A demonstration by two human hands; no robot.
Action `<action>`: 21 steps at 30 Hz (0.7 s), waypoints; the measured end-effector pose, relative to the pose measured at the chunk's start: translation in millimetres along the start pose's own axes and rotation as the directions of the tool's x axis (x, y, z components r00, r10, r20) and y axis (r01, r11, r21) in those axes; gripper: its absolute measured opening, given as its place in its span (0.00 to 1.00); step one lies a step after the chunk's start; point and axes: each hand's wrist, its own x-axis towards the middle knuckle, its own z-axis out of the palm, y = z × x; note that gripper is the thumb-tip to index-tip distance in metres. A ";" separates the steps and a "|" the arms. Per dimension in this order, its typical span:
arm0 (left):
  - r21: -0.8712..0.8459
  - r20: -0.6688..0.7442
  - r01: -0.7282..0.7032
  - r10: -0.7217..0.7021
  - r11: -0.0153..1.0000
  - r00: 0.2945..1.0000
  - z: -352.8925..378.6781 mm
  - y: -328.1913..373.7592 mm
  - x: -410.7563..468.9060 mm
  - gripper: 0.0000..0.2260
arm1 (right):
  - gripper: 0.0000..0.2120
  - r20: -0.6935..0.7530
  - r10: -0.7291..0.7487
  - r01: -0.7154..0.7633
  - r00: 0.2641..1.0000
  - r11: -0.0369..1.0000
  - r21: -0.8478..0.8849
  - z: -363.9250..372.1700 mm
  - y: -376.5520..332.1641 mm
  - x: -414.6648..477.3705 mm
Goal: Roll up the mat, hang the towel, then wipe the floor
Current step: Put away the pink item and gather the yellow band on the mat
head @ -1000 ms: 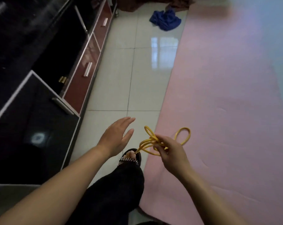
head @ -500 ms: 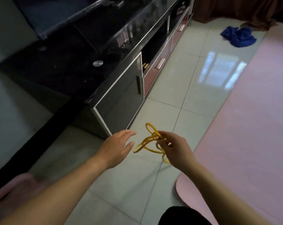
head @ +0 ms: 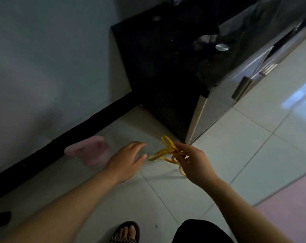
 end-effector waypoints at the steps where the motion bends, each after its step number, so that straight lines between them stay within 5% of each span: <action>1: 0.003 -0.010 0.017 -0.017 1.000 1.000 -4.9 -8.0 -8.2 0.35 | 0.13 0.026 -0.033 0.033 0.999 0.999 -0.002 9.0 -7.5 5.4; 14: -0.012 -0.235 0.329 -0.322 0.944 0.917 -53.4 -106.8 -125.7 0.32 | 0.14 0.283 -0.346 0.324 0.895 0.938 0.124 120.7 -126.9 38.9; 21: -0.178 -0.432 0.469 -0.497 0.865 0.753 -87.5 -141.8 -178.3 0.31 | 0.15 0.280 -0.509 0.465 0.814 0.860 0.211 169.5 -215.5 50.9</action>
